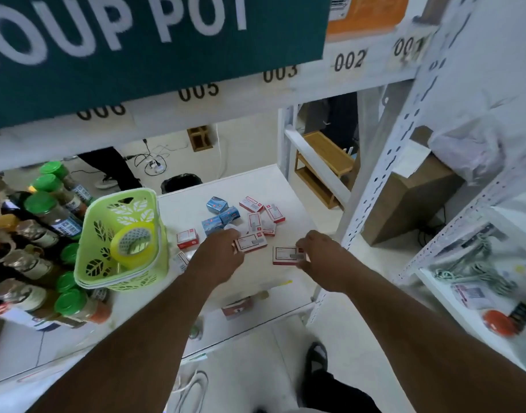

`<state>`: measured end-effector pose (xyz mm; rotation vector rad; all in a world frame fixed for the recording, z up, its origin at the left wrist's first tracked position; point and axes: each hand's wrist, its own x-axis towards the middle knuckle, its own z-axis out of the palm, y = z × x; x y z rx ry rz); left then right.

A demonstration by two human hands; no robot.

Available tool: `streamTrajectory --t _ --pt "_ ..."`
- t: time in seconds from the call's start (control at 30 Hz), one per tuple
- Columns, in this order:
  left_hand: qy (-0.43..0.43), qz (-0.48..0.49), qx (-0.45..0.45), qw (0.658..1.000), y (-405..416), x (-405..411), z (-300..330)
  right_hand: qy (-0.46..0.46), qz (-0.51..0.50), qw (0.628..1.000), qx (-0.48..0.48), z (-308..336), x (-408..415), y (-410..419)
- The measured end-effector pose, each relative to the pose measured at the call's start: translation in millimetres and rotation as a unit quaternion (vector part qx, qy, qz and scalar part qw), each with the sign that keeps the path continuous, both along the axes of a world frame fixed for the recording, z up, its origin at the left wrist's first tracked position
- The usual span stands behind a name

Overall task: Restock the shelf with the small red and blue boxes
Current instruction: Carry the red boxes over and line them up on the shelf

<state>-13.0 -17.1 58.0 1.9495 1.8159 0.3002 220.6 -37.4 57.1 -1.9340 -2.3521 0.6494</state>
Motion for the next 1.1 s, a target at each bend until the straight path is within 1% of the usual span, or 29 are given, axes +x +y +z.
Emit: streamTrajectory --t 0.23,0.4,0.67,0.8,0.9,1.1 --pt "-0.027 -0.061 0.02 0.998 -19 18 22 -0.017 -0.054 0.998 0.025 24 26 -49" --pt "-0.033 -0.095 0.04 0.994 -40 53 33 -0.034 -0.077 0.995 0.048 35 62 -89" --pt "-0.044 -0.184 0.071 0.979 -94 136 51 -0.033 -0.152 0.986 0.067 53 135 -181" --pt "-0.058 -0.215 0.069 0.972 -128 182 62 -0.044 -0.197 0.977 0.071 61 174 -232" --pt "-0.066 -0.242 0.064 0.966 -155 219 67 -0.039 -0.248 0.966 0.065 67 201 -273" --pt "-0.075 -0.311 0.085 0.944 -198 288 77 -0.05 -0.316 0.946 0.06 75 248 -344"
